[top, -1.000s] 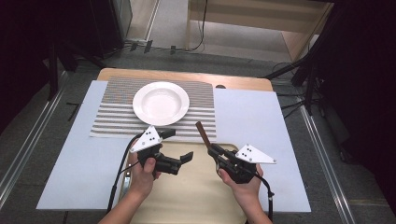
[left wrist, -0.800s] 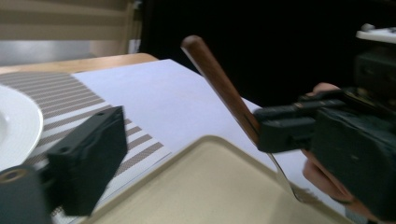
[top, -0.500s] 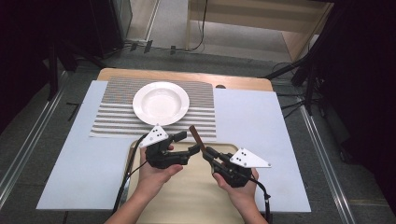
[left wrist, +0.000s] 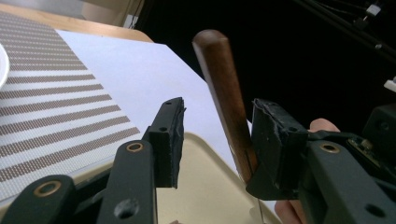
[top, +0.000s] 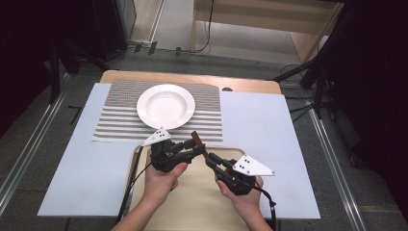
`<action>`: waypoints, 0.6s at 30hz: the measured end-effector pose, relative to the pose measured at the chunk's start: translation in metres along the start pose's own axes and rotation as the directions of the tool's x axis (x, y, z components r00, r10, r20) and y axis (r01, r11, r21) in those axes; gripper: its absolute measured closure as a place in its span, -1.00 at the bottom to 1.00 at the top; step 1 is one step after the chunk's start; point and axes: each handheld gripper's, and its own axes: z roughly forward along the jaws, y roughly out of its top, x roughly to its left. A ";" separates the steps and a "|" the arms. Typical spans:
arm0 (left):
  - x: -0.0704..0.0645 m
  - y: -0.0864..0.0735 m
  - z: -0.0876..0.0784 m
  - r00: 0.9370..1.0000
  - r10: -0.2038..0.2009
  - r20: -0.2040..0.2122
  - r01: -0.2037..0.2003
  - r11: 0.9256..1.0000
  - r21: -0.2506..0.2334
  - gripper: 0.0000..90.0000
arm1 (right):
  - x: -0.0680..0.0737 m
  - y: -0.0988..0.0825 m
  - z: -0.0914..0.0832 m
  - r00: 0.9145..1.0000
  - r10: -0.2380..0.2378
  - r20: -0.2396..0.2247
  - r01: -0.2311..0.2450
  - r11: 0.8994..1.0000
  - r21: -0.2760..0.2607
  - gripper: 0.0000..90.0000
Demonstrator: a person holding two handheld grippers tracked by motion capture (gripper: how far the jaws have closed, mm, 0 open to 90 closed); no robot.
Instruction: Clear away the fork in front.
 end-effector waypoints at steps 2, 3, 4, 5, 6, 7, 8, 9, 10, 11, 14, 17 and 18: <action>0.000 0.000 0.000 1.000 -0.013 0.005 0.013 1.000 0.003 0.24 | 0.001 -0.001 0.001 1.000 -0.003 0.005 0.003 1.000 0.000 0.71; 0.000 0.000 0.000 1.000 -0.019 0.009 0.019 1.000 0.003 0.27 | 0.001 -0.001 0.001 1.000 -0.003 0.005 0.003 1.000 -0.001 0.71; 0.000 -0.001 0.000 1.000 -0.023 0.014 0.023 1.000 0.003 0.29 | 0.002 -0.001 0.001 1.000 -0.005 0.005 0.005 1.000 -0.001 0.71; 0.000 -0.001 0.000 1.000 -0.027 0.016 0.027 1.000 0.003 0.31 | 0.002 -0.001 0.002 1.000 -0.009 0.007 0.009 1.000 -0.003 0.71; 0.000 -0.001 0.000 0.999 -0.030 0.013 0.030 1.000 0.004 0.33 | 0.003 -0.001 0.002 1.000 -0.010 0.007 0.010 1.000 -0.003 0.71; 0.000 -0.001 0.000 0.999 -0.035 0.017 0.035 0.999 0.003 0.36 | 0.003 -0.002 0.002 1.000 -0.011 0.009 0.011 1.000 -0.002 0.71; 0.000 -0.001 0.000 0.999 -0.035 0.017 0.035 0.999 0.003 0.41 | 0.003 -0.002 0.002 1.000 -0.011 0.009 0.011 1.000 -0.002 0.71; 0.001 -0.001 0.000 0.999 -0.046 0.029 0.046 0.999 0.005 0.45 | 0.004 -0.002 0.003 1.000 -0.017 0.013 0.017 1.000 -0.004 0.71; 0.001 -0.001 0.000 0.999 -0.046 0.029 0.046 0.999 0.005 0.51 | 0.004 -0.002 0.003 1.000 -0.017 0.013 0.017 1.000 -0.002 0.71; 0.001 -0.001 0.000 0.998 -0.050 0.036 0.050 0.999 0.006 0.51 | 0.004 -0.002 0.003 1.000 -0.017 0.013 0.017 1.000 -0.002 0.71; 0.003 0.001 -0.002 0.990 -0.101 0.101 0.100 0.995 0.019 0.70 | 0.005 -0.004 0.005 1.000 -0.018 0.003 0.018 1.000 -0.009 0.71; 0.002 0.002 -0.003 0.990 -0.111 0.084 0.109 0.994 0.025 0.73 | 0.002 -0.006 0.007 0.999 0.013 -0.036 -0.014 1.000 -0.021 0.69; 0.002 0.002 -0.003 0.990 -0.111 0.084 0.109 0.994 0.025 0.75 | 0.002 -0.006 0.007 0.999 0.011 -0.036 -0.012 1.000 -0.027 0.69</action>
